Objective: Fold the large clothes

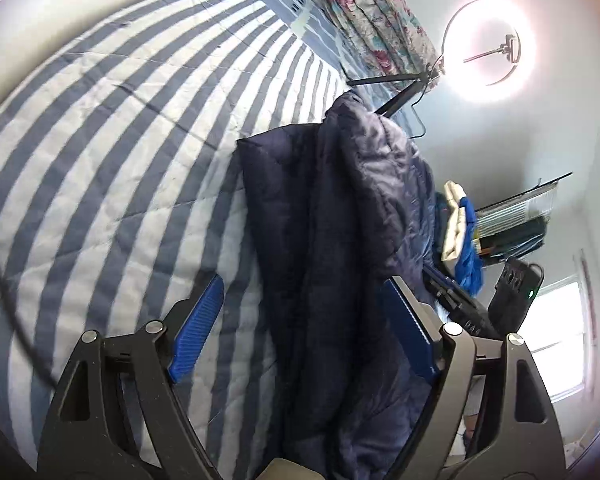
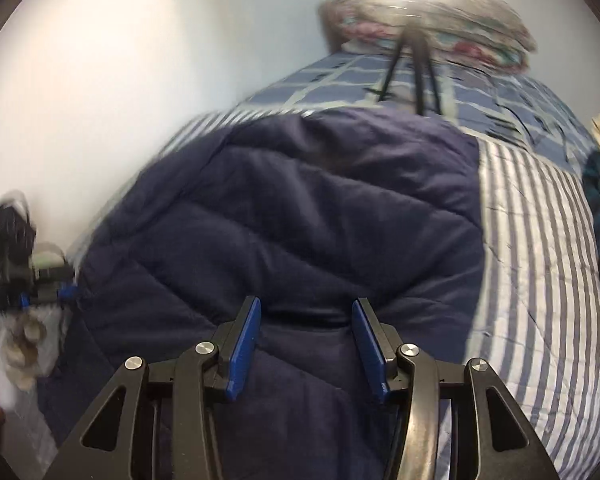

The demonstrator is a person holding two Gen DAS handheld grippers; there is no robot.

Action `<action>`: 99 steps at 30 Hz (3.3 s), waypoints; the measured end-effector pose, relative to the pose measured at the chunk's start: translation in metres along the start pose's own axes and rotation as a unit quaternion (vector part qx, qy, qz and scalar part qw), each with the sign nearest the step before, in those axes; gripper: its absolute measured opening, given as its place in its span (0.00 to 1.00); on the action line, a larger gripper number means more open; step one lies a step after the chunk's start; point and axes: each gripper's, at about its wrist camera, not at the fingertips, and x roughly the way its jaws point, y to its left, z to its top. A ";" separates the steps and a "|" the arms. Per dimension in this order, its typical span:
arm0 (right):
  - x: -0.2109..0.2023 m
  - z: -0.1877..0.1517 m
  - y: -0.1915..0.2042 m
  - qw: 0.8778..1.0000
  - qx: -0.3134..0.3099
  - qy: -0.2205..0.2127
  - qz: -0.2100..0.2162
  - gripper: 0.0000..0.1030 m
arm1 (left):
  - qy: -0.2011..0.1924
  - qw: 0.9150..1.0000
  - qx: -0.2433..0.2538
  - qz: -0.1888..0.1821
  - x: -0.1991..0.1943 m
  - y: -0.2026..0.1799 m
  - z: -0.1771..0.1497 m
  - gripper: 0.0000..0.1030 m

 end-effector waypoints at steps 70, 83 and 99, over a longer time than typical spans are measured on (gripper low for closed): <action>-0.209 -0.074 -0.041 0.997 0.032 0.002 -0.074 0.19 | 0.022 0.968 0.243 0.055 0.041 -0.238 -0.102 0.18; -0.294 -0.086 -0.115 0.987 0.049 -0.032 -0.152 0.18 | 0.030 0.944 0.329 0.025 0.097 -0.368 -0.130 0.18; -0.320 -0.024 -0.270 0.961 0.056 -0.072 -0.261 0.17 | 0.020 0.931 0.364 -0.021 0.260 -0.493 -0.074 0.18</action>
